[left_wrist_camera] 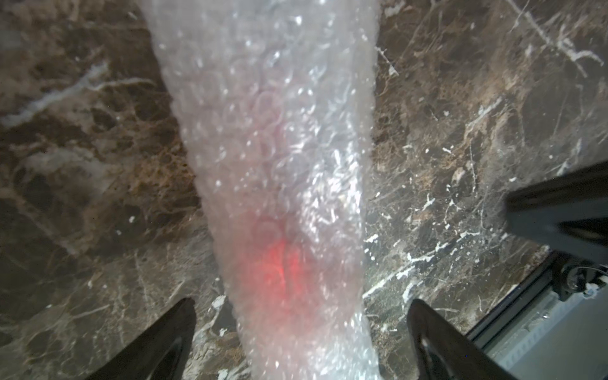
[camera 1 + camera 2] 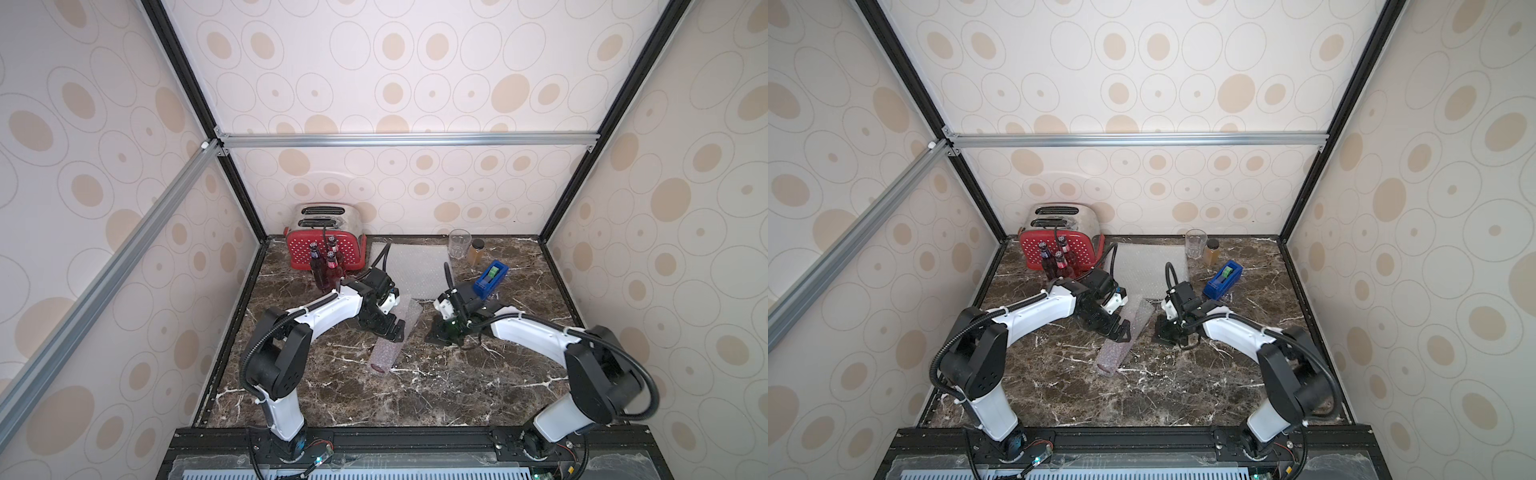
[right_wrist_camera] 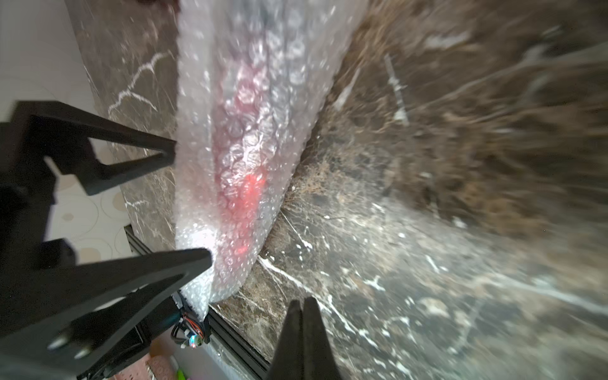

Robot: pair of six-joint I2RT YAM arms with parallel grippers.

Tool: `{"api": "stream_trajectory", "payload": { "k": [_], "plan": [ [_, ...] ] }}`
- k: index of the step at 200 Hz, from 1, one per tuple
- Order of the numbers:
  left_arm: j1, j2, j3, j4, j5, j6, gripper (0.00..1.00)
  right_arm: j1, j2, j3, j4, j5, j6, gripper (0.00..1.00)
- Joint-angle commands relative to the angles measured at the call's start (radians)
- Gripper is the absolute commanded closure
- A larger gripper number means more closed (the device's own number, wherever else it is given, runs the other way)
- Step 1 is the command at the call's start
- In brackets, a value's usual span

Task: Wrap wine bottles in bubble wrap
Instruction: Pick up the bubble wrap from the center of the board.

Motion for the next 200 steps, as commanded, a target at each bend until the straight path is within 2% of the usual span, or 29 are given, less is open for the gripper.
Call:
{"api": "stream_trajectory", "payload": {
  "k": [1,24,61,72,132,151,175,200],
  "plan": [
    [-0.035,0.057,0.047,-0.048,-0.105,0.027,0.01,-0.004,-0.081,-0.027,-0.133,0.128,-0.031,0.88],
    [-0.062,0.091,0.044,-0.047,-0.190,0.030,0.01,-0.005,-0.150,-0.031,-0.161,0.198,-0.026,0.74],
    [-0.096,0.088,0.002,-0.051,-0.266,0.049,0.19,-0.010,-0.203,-0.013,-0.188,0.268,-0.025,0.57],
    [-0.097,0.068,-0.023,-0.043,-0.282,0.056,0.26,-0.012,-0.204,-0.001,-0.195,0.272,-0.031,0.56],
    [-0.092,-0.039,-0.093,-0.031,-0.288,0.089,0.77,-0.030,-0.204,0.044,-0.222,0.277,-0.058,0.54],
    [-0.081,-0.107,-0.099,-0.042,-0.276,0.115,0.88,-0.035,-0.204,0.058,-0.230,0.283,-0.068,0.54],
    [-0.057,-0.229,-0.121,-0.064,-0.252,0.180,0.93,-0.040,-0.195,0.073,-0.232,0.304,-0.082,0.54],
    [0.036,-0.374,-0.169,-0.100,-0.215,0.261,0.95,-0.041,-0.169,0.104,-0.235,0.346,-0.096,0.54]
  ]
}}
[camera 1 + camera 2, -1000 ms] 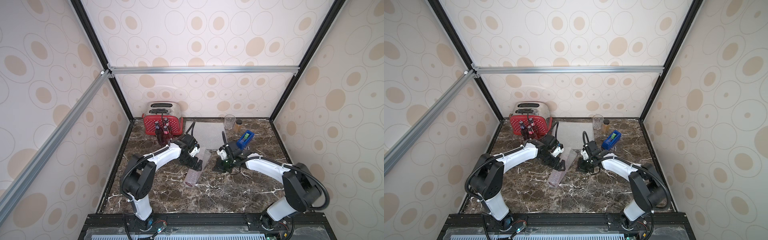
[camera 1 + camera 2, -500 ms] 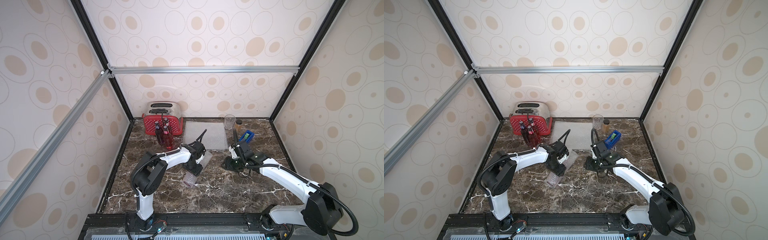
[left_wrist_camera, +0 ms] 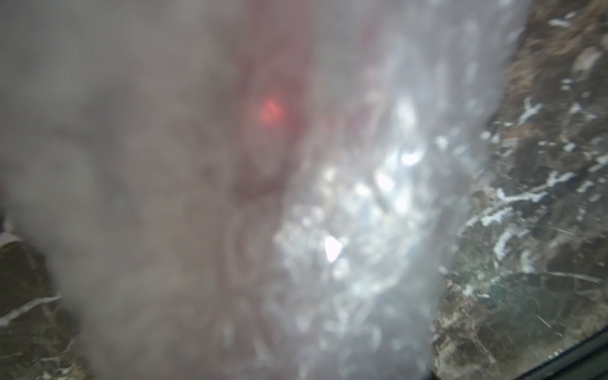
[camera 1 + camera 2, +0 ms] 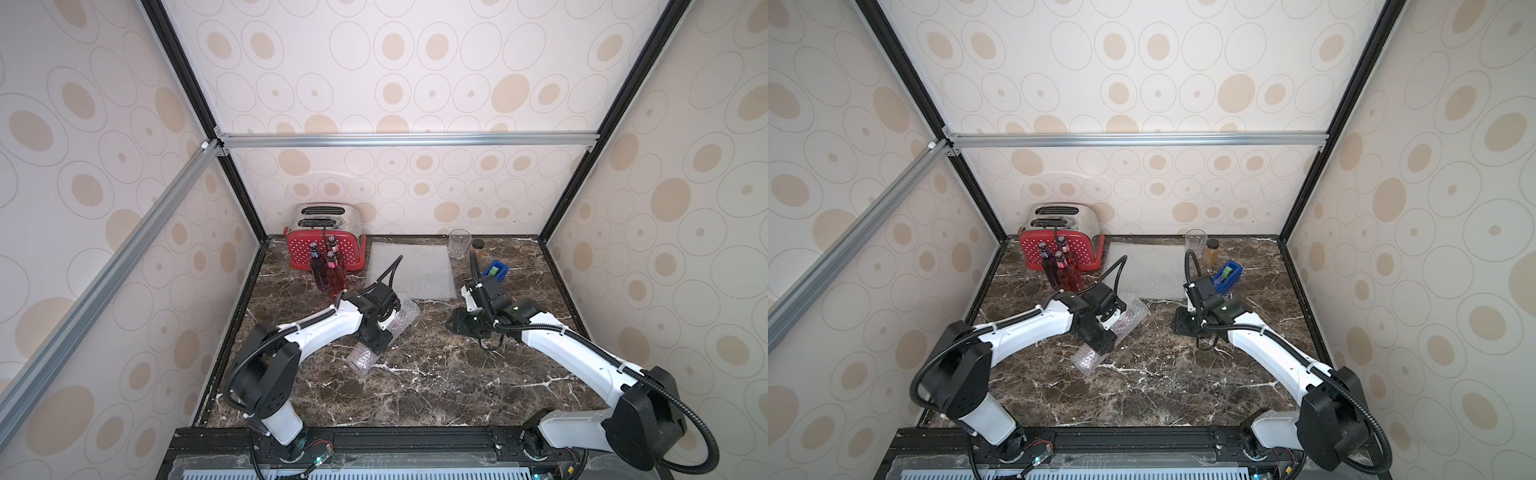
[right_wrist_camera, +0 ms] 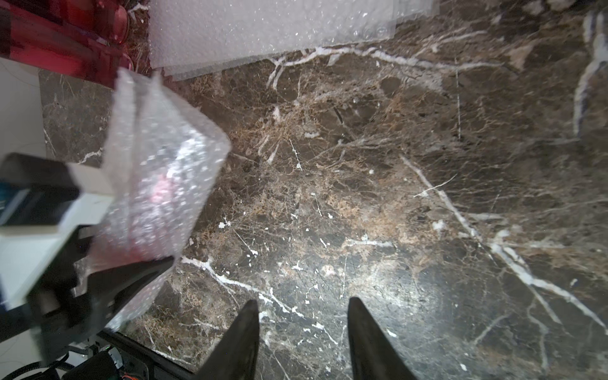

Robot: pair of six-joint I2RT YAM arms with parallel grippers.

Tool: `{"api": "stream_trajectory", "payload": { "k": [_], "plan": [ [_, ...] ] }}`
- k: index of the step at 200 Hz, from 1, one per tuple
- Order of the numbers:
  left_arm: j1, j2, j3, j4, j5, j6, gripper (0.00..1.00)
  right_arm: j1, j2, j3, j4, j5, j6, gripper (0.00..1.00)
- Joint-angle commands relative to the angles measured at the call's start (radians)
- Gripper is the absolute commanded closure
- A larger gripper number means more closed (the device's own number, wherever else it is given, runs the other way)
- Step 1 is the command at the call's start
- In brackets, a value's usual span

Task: Wrap wine bottles in bubble wrap
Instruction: Pick up the bubble wrap from the center of the board, then place the bubble wrap at the center of the board.

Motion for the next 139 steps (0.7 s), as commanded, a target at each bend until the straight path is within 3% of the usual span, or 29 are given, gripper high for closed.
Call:
{"api": "stream_trajectory", "payload": {
  "k": [1,32,69,108,139],
  "plan": [
    [0.085,-0.149,-0.011,-0.064,0.022,0.117,0.95,-0.006,0.022,0.050,-0.025,0.059,-0.028,0.54],
    [0.173,-0.283,-0.089,-0.104,-0.087,0.292,0.94,-0.010,0.099,0.129,-0.041,0.156,-0.048,0.48],
    [0.388,-0.420,-0.154,-0.128,-0.125,0.321,0.98,-0.034,0.219,0.268,-0.086,0.178,-0.084,0.37],
    [0.550,-0.495,-0.222,-0.175,-0.288,0.349,1.00,-0.046,0.274,0.353,-0.100,0.198,-0.113,0.19],
    [0.732,-0.529,-0.261,-0.154,-0.308,0.396,1.00,-0.062,0.304,0.378,-0.075,0.194,-0.125,0.14]
  ]
}}
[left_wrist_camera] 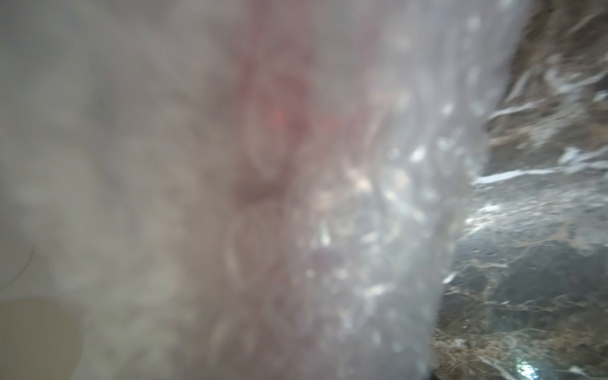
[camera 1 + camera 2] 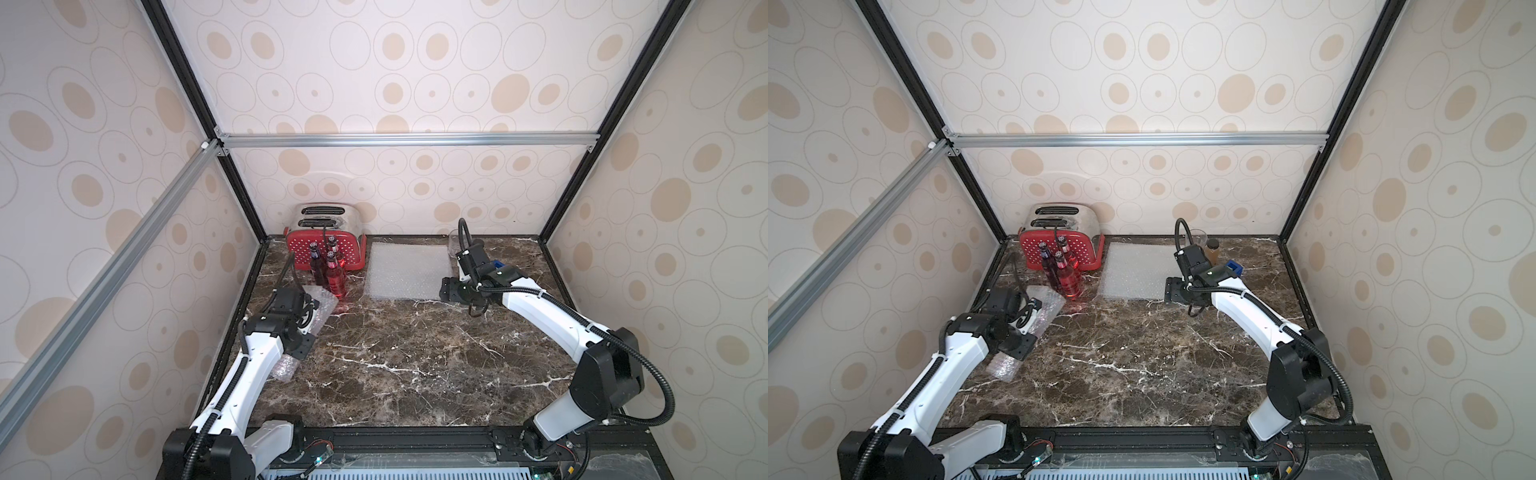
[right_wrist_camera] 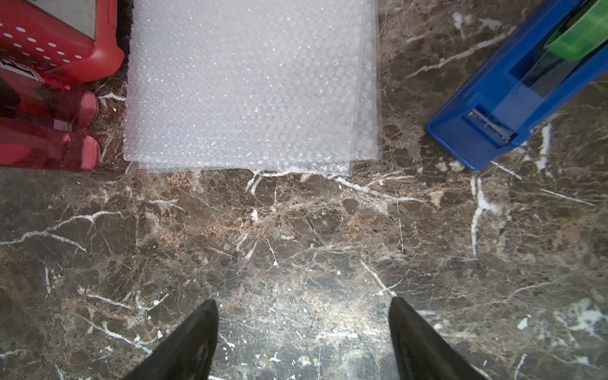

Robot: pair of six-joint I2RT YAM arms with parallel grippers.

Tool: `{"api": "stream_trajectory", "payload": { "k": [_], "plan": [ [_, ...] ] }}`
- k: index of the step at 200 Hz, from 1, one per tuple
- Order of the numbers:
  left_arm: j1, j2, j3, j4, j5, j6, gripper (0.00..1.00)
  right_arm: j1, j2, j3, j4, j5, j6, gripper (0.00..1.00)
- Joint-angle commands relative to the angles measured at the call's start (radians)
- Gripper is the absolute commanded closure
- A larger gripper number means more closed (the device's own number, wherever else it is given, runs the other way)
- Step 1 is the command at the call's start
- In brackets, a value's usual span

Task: Wrap wine bottles in bubble wrap
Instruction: Place the bubble wrap at the center of the board.

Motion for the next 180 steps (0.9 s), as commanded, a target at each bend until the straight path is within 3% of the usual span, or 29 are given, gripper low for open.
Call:
{"api": "stream_trajectory", "payload": {
  "k": [1,26,51,85,129,160,180],
  "plan": [
    [0.107,-0.037,-0.006,0.016,-0.077,0.077,1.00,-0.015,0.027,0.031,-0.009,0.016,-0.027,0.14],
    [0.246,0.050,0.010,0.169,-0.070,0.063,1.00,-0.023,0.079,0.072,-0.012,0.010,-0.039,0.13],
    [0.369,0.257,0.134,0.184,0.028,-0.042,1.00,-0.028,0.127,0.117,-0.028,-0.016,-0.045,0.13],
    [0.377,0.421,0.188,0.232,0.023,-0.047,1.00,-0.029,0.145,0.123,-0.028,-0.034,-0.045,0.15],
    [0.376,0.512,0.136,0.374,0.018,0.044,1.00,-0.031,0.201,0.161,-0.044,-0.030,-0.048,0.15],
    [0.377,0.548,0.108,0.418,0.007,0.076,0.85,-0.031,0.227,0.186,-0.051,-0.030,-0.045,0.15],
    [0.376,0.556,0.099,0.420,0.025,0.084,0.57,-0.031,0.246,0.201,-0.050,-0.035,-0.042,0.15]
  ]
}}
